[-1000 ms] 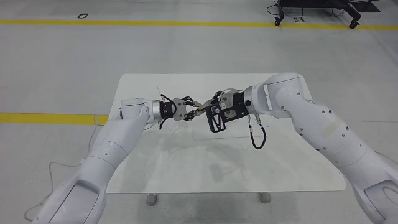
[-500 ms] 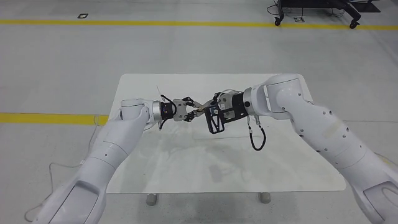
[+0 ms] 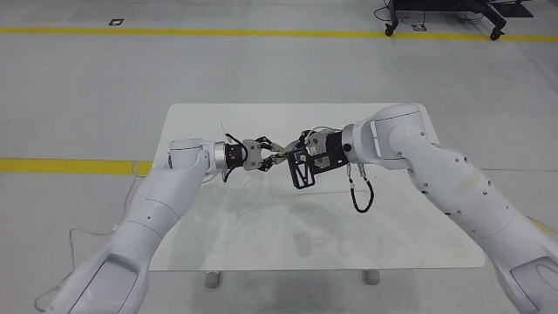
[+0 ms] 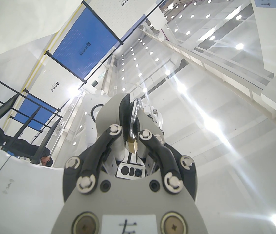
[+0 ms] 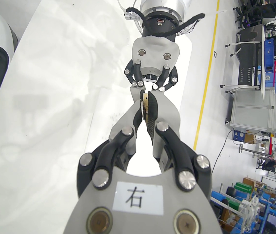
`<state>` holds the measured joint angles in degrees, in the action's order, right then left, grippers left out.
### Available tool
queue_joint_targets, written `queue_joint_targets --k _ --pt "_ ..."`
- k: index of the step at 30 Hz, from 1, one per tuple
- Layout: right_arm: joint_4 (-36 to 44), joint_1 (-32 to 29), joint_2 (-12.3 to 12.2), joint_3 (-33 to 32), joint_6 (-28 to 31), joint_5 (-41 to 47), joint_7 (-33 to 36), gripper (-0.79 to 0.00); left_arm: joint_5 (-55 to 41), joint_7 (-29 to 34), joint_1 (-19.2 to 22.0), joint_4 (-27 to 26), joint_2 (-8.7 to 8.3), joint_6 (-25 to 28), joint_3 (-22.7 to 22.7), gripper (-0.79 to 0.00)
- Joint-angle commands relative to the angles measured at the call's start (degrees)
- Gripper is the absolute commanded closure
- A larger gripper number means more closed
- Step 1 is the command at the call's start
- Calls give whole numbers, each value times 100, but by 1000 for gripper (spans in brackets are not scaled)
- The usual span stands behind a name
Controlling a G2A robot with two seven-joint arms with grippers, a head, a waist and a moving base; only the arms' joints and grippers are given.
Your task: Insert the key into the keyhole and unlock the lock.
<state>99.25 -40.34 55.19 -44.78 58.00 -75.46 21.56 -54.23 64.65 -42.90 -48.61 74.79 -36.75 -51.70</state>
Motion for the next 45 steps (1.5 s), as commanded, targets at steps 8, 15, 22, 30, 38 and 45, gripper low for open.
queue_joint_targets --k 8,15,22,30,38,45 --pt "27 -24 4 -31 0 28 64 -55 -8 -4 -13 -20 -1 -9 -1 0" --pt "36 -29 3 -24 0 27 64 0 27 -51 -10 -29 -3 -22 5 0" --pt "46 8 -6 30 0 34 97 0 57 -61 -6 -38 -5 -32 14 0" --pt "58 66 -19 112 0 44 254 0 43 -133 -5 -78 -8 -77 -1 0" --pt "150 89 -29 148 -2 -40 500 0 134 -231 -4 -145 -23 -171 13 0" --pt "256 45 -20 140 -38 -51 756 0 206 -506 -40 -267 -35 -91 -17 0"
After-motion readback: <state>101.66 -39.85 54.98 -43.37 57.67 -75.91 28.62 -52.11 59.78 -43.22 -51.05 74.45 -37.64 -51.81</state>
